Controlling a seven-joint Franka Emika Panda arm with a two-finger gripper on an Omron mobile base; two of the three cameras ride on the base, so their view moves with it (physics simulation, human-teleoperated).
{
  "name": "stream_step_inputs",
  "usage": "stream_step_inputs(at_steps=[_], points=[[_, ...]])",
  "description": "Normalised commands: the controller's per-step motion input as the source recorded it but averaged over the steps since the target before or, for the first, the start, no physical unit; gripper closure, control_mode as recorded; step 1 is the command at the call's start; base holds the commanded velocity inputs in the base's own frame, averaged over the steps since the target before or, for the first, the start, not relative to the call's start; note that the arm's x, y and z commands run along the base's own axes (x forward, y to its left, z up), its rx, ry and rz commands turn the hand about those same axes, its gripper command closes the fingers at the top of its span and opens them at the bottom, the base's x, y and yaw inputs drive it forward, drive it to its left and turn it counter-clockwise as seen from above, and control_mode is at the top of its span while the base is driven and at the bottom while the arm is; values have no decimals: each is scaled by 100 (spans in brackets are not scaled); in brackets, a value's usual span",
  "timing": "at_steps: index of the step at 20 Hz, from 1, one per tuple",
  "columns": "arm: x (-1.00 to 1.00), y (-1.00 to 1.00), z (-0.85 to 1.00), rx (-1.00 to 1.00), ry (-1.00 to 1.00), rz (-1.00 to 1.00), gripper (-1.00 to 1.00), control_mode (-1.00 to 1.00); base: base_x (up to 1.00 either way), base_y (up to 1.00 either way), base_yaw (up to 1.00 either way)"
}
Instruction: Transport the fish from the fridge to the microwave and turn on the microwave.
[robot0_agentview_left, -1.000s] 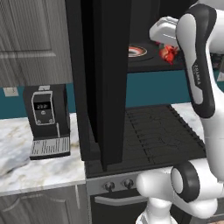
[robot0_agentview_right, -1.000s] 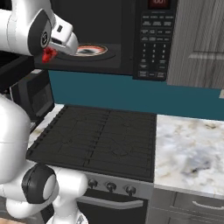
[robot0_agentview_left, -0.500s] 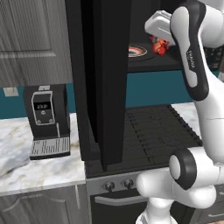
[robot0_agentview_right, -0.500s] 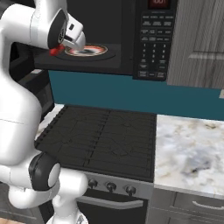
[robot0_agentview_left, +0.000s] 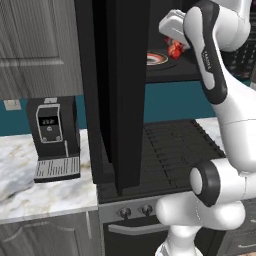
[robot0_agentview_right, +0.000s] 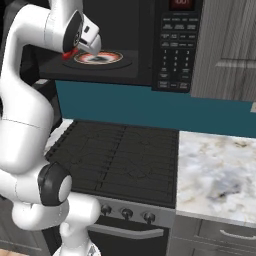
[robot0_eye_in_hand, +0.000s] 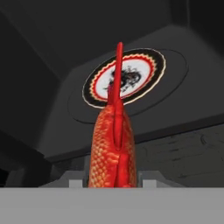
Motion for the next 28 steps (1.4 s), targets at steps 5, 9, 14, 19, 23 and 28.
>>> stream_step_inputs(at_steps=[5,9,14,19,23,28], points=[[42,8,-2,0,-3,-2,100,-100,0,0,0],[45,7,-18,0,-2,-1,100,-100,0,0,0],[35,6,-28,0,-6,0,100,-100,0,0,0],[24,5,-9,0,-7,0,100,-100,0,0,0],[26,9,-11,0,-10,0,100,-100,0,0,0],[19,3,-4,0,-7,0,100,-100,0,0,0]])
